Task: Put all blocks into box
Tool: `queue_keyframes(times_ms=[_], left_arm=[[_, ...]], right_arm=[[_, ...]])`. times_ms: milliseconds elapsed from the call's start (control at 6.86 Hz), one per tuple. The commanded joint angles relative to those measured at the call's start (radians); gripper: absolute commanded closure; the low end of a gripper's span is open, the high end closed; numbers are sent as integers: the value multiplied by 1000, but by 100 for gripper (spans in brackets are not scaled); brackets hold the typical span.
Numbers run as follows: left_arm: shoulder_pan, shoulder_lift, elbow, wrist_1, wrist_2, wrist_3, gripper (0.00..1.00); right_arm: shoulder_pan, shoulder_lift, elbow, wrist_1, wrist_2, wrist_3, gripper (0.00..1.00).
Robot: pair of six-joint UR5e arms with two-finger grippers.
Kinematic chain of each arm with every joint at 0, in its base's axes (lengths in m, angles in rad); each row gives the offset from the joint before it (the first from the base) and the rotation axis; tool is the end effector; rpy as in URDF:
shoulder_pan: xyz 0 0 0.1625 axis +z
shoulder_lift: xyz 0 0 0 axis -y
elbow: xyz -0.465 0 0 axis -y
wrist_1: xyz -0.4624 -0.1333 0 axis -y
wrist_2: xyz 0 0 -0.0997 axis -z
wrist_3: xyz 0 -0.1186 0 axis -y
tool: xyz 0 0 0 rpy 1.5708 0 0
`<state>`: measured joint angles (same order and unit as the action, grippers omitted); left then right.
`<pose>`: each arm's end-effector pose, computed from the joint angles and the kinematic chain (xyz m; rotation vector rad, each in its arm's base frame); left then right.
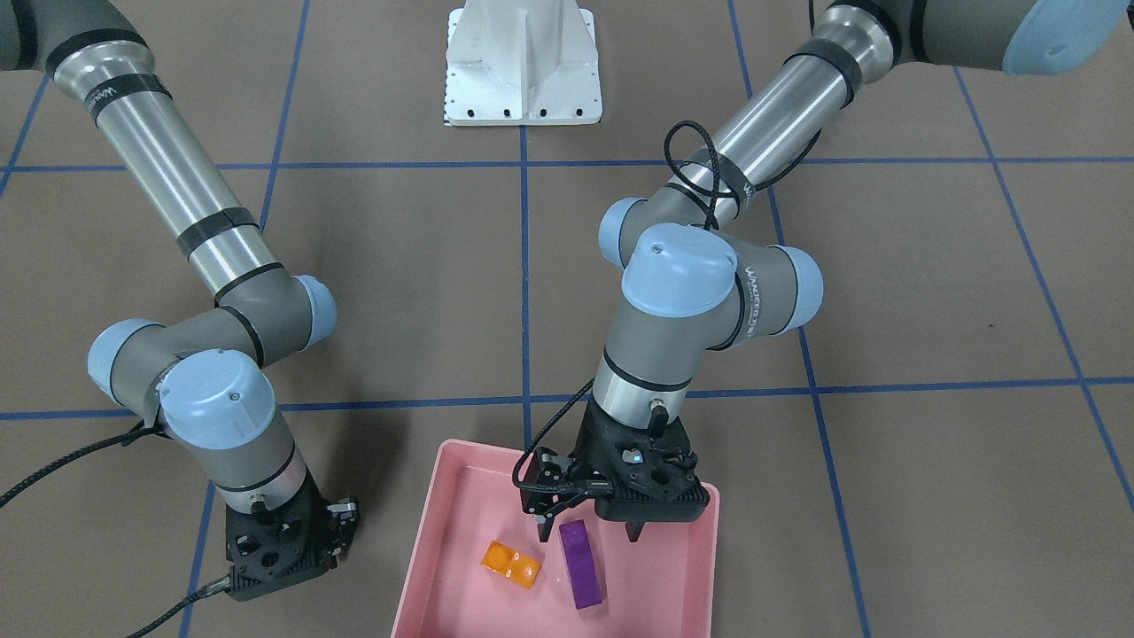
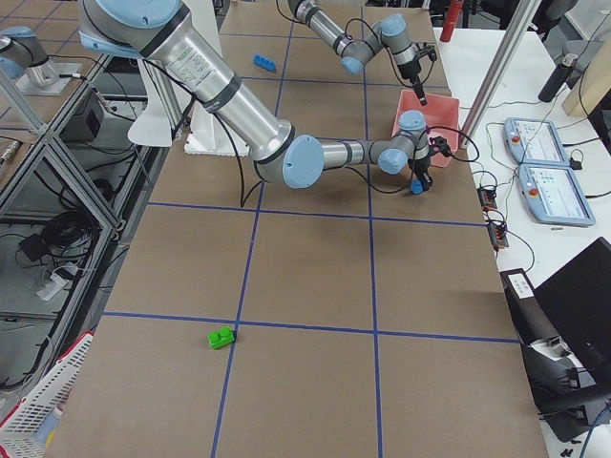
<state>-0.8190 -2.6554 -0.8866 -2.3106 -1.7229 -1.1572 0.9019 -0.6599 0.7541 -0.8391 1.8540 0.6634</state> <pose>0.5885 -0.7983 0.1579 0.5491 1.0100 -0.2733 -0.5285 -0.8302 0.4080 0.4800 -0.7167 -0.1221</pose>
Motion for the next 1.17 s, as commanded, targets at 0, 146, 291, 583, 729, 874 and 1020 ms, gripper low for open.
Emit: queue_keyframes(times_ms=[0, 146, 291, 583, 729, 874, 1020], left_arm=[[0, -3, -6, -1, -1, -2, 0], [-2, 0, -32, 3, -7, 2, 0], [-3, 6, -64, 35, -9, 2, 0], [-41, 21, -234, 310, -102, 104, 0], [-67, 105, -362, 412, -160, 147, 0], [-100, 235, -502, 471, -226, 228, 0], [-145, 379, -653, 546, -303, 323, 0]], right_arm=[[82, -4, 62, -11, 123, -8, 100], [97, -3, 83, -11, 135, 5, 100], [101, 3, 91, -9, 137, 30, 100], [101, 43, 113, -8, 134, 117, 100], [101, 95, 113, -9, 134, 201, 100], [101, 129, 113, -11, 131, 237, 100], [101, 144, 111, -11, 122, 239, 100]])
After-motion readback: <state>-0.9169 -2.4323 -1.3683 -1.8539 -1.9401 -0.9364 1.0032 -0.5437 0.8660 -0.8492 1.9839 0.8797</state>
